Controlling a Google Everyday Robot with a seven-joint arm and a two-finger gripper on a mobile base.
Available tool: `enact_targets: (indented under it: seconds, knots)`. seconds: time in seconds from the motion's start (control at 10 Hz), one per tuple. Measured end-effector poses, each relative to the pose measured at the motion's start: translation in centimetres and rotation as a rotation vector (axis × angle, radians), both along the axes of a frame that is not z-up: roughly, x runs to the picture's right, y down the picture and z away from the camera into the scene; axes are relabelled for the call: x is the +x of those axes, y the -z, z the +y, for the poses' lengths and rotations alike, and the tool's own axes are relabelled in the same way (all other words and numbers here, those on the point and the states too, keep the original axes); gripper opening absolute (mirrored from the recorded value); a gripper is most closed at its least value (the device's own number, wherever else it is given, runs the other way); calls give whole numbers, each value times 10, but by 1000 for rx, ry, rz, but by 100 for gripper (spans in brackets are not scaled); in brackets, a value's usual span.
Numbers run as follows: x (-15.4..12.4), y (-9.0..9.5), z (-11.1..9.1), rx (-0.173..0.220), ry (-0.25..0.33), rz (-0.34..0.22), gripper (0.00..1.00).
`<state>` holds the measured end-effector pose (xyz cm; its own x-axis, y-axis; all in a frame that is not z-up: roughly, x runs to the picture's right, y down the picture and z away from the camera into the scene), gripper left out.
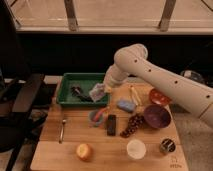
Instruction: Place towel in red bowl
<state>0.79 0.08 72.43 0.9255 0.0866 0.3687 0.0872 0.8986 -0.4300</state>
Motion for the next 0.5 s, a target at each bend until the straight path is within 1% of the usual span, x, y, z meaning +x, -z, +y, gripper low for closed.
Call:
enact_targets:
  seconds: [0.5]
  knots:
    - [0,0,0,0,0,2,0]
